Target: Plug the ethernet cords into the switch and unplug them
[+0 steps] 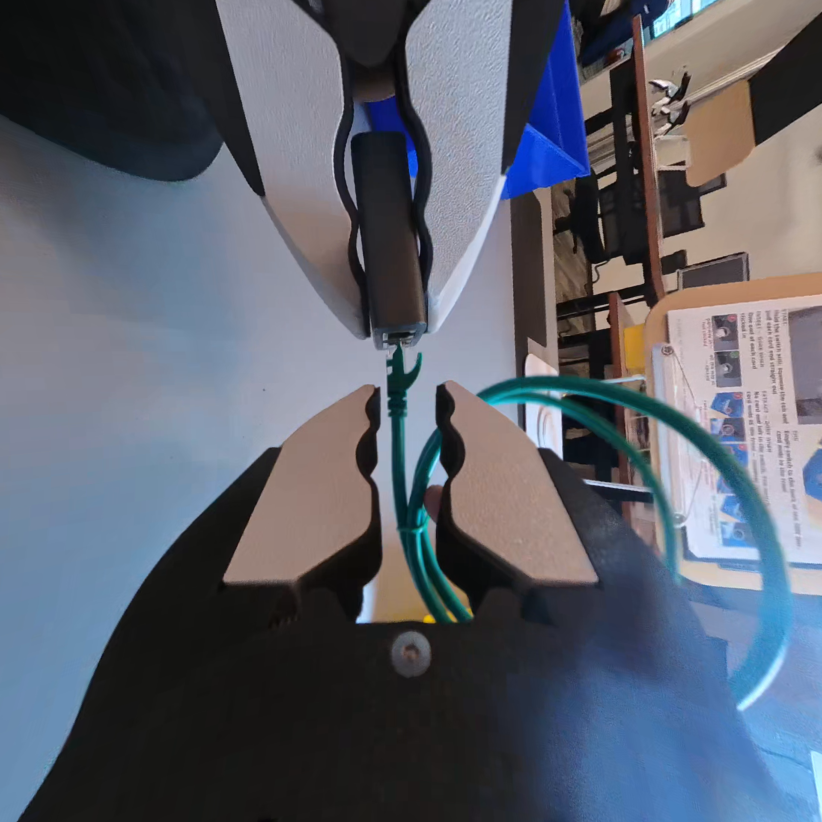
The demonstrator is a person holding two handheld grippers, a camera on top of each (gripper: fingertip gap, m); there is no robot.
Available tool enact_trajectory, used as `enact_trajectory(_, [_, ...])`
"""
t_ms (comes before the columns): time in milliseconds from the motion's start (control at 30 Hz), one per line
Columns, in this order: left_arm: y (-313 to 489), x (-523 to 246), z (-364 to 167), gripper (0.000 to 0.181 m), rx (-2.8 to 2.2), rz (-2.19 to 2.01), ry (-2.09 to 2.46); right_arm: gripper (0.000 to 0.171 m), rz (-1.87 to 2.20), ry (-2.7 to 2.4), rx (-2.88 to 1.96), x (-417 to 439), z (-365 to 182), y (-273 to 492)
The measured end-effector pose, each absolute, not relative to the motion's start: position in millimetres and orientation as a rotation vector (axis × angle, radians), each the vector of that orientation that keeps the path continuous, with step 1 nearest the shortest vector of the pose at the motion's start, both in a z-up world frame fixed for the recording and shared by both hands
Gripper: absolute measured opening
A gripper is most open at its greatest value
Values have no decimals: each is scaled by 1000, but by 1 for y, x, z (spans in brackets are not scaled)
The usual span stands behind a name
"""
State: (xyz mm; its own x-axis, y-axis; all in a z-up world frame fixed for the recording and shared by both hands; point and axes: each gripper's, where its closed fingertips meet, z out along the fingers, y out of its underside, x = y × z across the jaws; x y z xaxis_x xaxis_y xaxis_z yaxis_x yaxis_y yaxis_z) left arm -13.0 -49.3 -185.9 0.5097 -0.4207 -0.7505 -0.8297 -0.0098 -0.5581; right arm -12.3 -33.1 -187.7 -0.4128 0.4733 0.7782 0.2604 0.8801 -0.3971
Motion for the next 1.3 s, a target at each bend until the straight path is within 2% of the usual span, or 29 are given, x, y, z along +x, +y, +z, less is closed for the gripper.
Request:
enact_trajectory(33, [-50, -9, -186, 21, -1626, 426, 1091, 24, 265, -2025, -534, -13, -190, -34])
enact_trajectory(167, [-48, -5, -189, 21, -1622, 431, 1105, 16, 290, -2007, -452, -10, -191, -42])
enact_trajectory(400, [-49, 1, -191, 21, -1568, 388, 1122, 15, 356, -2047, -462, -3, -194, -44])
enact_trajectory(467, [-49, 0, -188, 27, -1553, 389, 1103, 14, 399, -2038, -477, -3, -192, -44])
enact_trajectory(633, [-50, 0, -191, 23, -1554, 411, 1133, 14, 473, -2039, -482, 1, -188, -48])
enact_trajectory(1033, [-61, 16, -211, 23, -1542, 498, 1422, 13, 263, -2281, -123, 25, -210, -63])
enact_trajectory(1100, [-52, -18, -203, 23, -1582, 696, 1353, 12, 274, -2426, -95, 44, -222, -65])
enact_trajectory(1133, [-54, -33, -196, 22, -1615, 655, 1289, 12, 292, -2424, -70, 52, -227, -69])
enact_trajectory(1200, [-64, -45, -184, 22, -1639, 573, 1203, 13, 263, -2315, -117, 54, -215, -58])
enact_trajectory(1300, [-64, -52, -182, 21, -1631, 601, 1152, 13, 334, -2173, -355, 56, -162, -22])
